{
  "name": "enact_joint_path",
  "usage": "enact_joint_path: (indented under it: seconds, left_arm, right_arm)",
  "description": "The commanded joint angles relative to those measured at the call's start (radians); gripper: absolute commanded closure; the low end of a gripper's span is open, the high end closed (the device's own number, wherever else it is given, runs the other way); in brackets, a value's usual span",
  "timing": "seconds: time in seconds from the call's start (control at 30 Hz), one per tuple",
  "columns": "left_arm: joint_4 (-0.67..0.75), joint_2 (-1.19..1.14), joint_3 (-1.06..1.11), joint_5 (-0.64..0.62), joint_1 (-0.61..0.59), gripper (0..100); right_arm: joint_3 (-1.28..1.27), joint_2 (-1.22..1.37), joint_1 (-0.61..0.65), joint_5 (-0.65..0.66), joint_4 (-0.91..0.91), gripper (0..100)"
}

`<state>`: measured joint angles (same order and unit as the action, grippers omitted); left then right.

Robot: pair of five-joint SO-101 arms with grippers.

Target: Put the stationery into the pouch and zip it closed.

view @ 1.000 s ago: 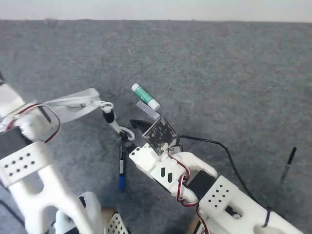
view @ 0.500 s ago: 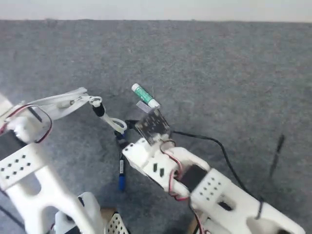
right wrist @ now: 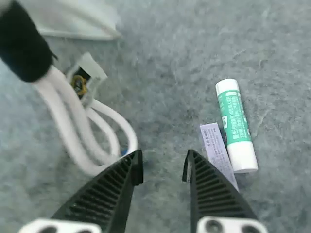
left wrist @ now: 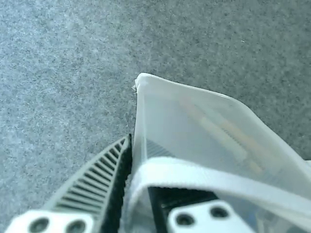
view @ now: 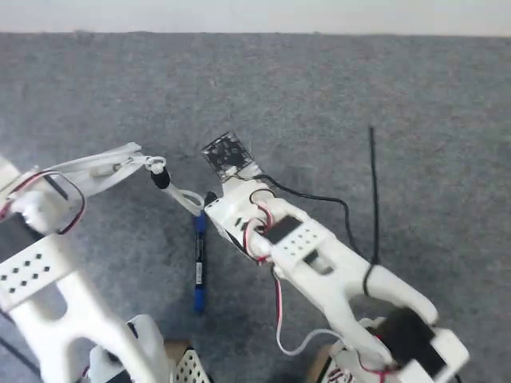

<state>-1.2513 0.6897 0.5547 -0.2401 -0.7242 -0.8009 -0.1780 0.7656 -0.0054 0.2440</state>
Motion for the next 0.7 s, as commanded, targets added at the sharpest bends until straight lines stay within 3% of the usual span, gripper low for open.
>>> enact_joint_path:
  seconds: [0.0, 0.3, 0.67]
  left_arm:
    - [0.037, 0.002, -0.016, -0.009, -0.009, 99]
    - [0.04, 0.002, -0.007, -0.009, -0.008, 99]
    - [0.043, 0.002, -0.007, -0.009, -0.003, 99]
  right_arm:
    - [0.094, 0.038, -0.036, 0.08, 0.008, 85.5]
    - [0.23, 0.205, -0.111, 0.17, 0.025, 85.5]
    - [0.577, 0.463, -0.113, 0.219, 0.332, 85.4]
